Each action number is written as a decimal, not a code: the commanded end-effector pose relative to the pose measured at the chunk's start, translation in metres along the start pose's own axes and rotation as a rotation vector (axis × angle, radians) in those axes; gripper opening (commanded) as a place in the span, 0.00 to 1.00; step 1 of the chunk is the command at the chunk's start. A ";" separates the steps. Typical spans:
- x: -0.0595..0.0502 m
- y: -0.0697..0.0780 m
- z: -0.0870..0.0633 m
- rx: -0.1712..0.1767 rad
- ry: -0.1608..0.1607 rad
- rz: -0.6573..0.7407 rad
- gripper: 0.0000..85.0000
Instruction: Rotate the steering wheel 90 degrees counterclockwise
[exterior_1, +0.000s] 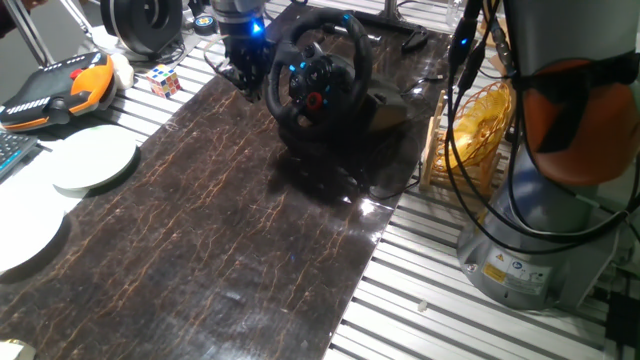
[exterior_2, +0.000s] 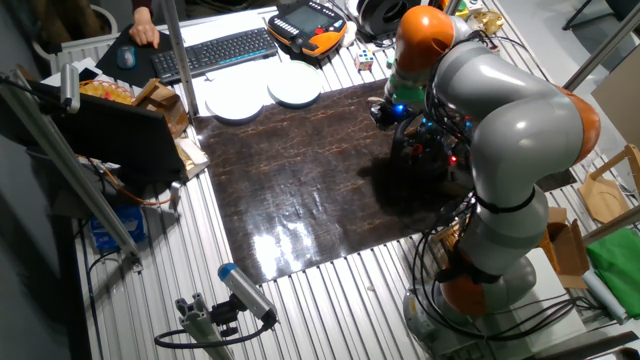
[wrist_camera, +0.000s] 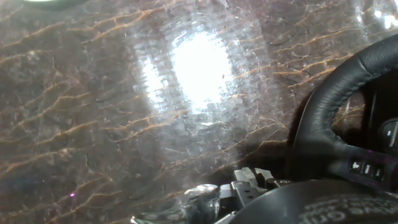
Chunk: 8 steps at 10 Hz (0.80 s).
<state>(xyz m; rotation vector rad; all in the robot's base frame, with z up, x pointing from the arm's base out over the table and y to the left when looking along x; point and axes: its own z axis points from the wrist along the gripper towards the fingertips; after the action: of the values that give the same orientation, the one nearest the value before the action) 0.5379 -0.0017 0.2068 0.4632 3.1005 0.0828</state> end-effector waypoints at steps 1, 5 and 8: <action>0.000 0.000 0.000 0.001 -0.004 0.001 0.11; -0.001 -0.002 0.000 0.044 0.009 0.042 0.01; -0.002 -0.004 -0.001 0.102 -0.016 0.183 0.01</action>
<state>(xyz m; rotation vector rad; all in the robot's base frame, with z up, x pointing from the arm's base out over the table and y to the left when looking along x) 0.5388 -0.0067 0.2071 0.6635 3.0650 -0.0808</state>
